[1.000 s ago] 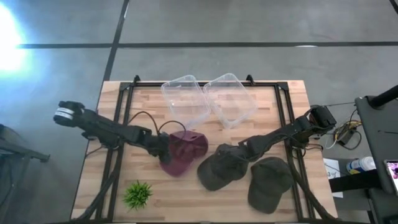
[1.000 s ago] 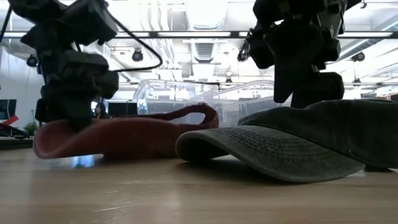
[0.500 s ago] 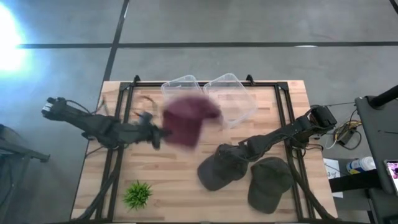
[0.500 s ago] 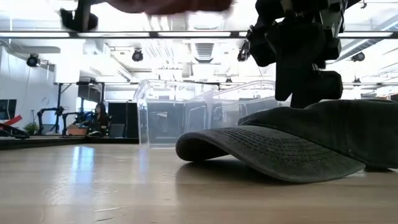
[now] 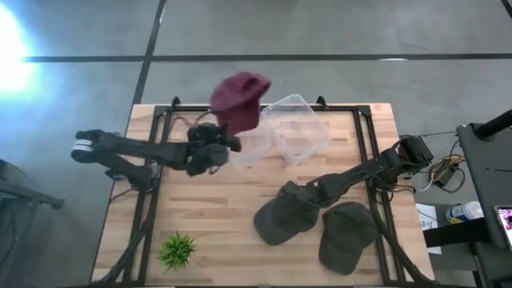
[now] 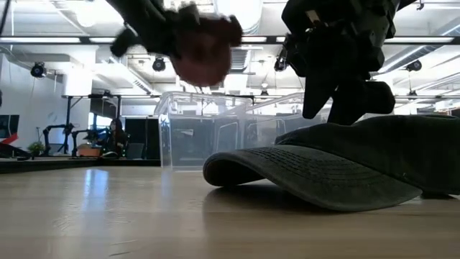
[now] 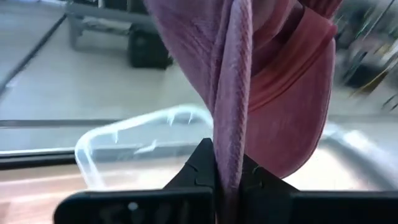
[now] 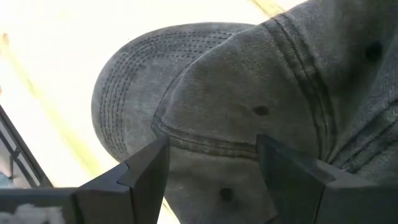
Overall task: Pick & Place hat
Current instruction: Put the red cap into the right transparent bin, then put the left black cap into the right transparent bin
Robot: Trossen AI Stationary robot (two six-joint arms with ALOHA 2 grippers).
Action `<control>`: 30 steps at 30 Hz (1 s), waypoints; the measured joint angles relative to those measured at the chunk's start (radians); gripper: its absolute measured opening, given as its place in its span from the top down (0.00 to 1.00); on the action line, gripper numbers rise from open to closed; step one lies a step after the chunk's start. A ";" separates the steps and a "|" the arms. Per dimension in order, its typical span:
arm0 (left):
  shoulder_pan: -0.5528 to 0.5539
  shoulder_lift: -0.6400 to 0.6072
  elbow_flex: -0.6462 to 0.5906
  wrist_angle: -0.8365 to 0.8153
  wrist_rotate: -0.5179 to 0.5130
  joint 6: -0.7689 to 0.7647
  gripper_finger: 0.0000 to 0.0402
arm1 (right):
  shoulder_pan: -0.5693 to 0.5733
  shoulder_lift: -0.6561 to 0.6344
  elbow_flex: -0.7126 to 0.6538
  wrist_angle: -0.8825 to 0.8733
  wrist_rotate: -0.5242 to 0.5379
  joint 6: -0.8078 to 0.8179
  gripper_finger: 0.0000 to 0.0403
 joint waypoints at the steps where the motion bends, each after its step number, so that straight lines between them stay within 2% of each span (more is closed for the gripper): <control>1: 0.016 0.034 0.014 -0.049 0.011 -0.016 0.98 | 0.000 0.000 0.000 0.000 0.000 0.004 0.42; 5: 0.052 0.125 0.079 -0.346 0.059 -0.109 0.98 | 0.000 0.000 0.000 0.000 0.000 0.015 0.42; 8: 0.059 0.161 0.113 -0.564 0.131 -0.162 0.98 | 0.000 0.000 0.000 0.000 0.000 0.015 0.42; 13: 0.054 0.147 0.122 -0.794 0.218 -0.270 0.96 | 0.000 0.000 0.000 0.000 0.000 0.015 0.42; 19: 0.052 0.058 0.122 -0.816 0.242 -0.364 0.87 | 0.000 0.000 0.000 0.000 0.000 0.011 0.42; 26: 0.026 0.055 0.123 -0.813 0.317 -0.441 0.77 | 0.000 0.000 0.000 0.001 -0.011 -0.002 0.42; 28: -0.017 0.040 0.161 -0.805 0.286 -0.431 0.76 | 0.000 -0.006 0.000 -0.001 -0.033 -0.025 0.42; 30: -0.071 0.022 0.211 -0.787 0.211 -0.373 0.75 | 0.004 -0.020 0.000 -0.001 -0.042 -0.041 0.42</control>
